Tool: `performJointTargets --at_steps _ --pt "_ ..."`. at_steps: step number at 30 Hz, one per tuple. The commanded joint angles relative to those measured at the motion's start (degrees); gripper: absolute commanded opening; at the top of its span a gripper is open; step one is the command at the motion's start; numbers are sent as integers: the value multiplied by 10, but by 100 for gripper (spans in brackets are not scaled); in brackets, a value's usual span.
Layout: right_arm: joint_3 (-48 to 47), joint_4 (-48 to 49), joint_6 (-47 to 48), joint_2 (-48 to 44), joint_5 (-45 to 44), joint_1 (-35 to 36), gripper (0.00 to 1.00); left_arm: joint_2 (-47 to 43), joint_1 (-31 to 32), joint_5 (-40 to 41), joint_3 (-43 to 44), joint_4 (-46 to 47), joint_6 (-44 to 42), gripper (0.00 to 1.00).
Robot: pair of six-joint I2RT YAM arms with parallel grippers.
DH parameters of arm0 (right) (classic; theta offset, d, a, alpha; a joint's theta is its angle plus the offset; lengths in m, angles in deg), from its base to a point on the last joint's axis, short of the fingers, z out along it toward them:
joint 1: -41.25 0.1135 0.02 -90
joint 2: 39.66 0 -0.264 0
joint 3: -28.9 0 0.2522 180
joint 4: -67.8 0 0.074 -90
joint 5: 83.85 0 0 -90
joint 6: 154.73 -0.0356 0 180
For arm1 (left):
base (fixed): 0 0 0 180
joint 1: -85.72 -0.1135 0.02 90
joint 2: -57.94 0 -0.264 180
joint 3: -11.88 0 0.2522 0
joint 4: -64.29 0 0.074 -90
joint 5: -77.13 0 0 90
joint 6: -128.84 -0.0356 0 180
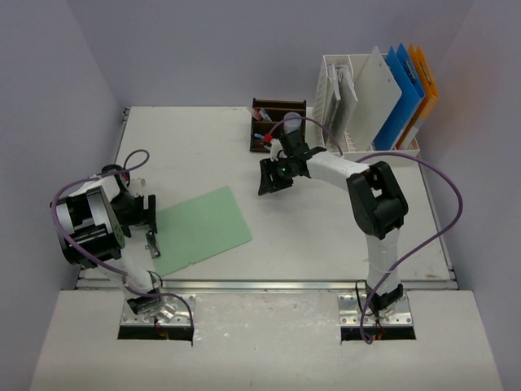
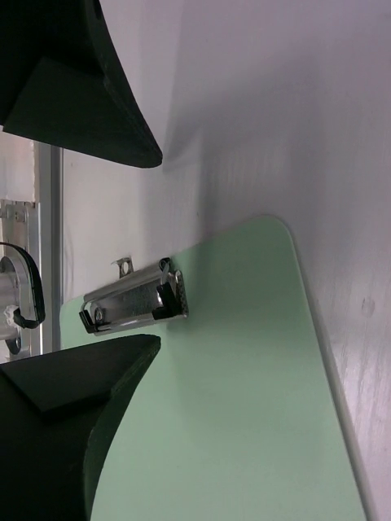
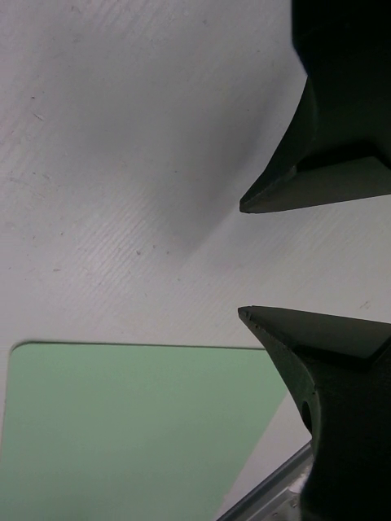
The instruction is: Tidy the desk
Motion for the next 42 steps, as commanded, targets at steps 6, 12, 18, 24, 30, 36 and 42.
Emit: performJointTargets --at_steps 6,12,18,24,30,36,42 --pt "-41 -7 16 16 -5 -1 50 55 57 41 7 10 19 78" --pt "-44 -9 39 12 -16 -1 50 90 64 43 11 22 38 49" --pt "-55 -14 83 -2 -22 -1 50 139 77 -27 60 -3 90 22" --pt "-4 45 223 -83 -12 1 51 136 85 -96 98 -10 131 1" --pt "82 132 395 -178 26 21 56 95 85 -137 115 -5 175 0" --pt "195 212 573 -250 76 96 59 78 84 -168 113 -7 198 0" --pt "339 375 688 -294 89 194 61 73 84 -203 113 -18 200 0"
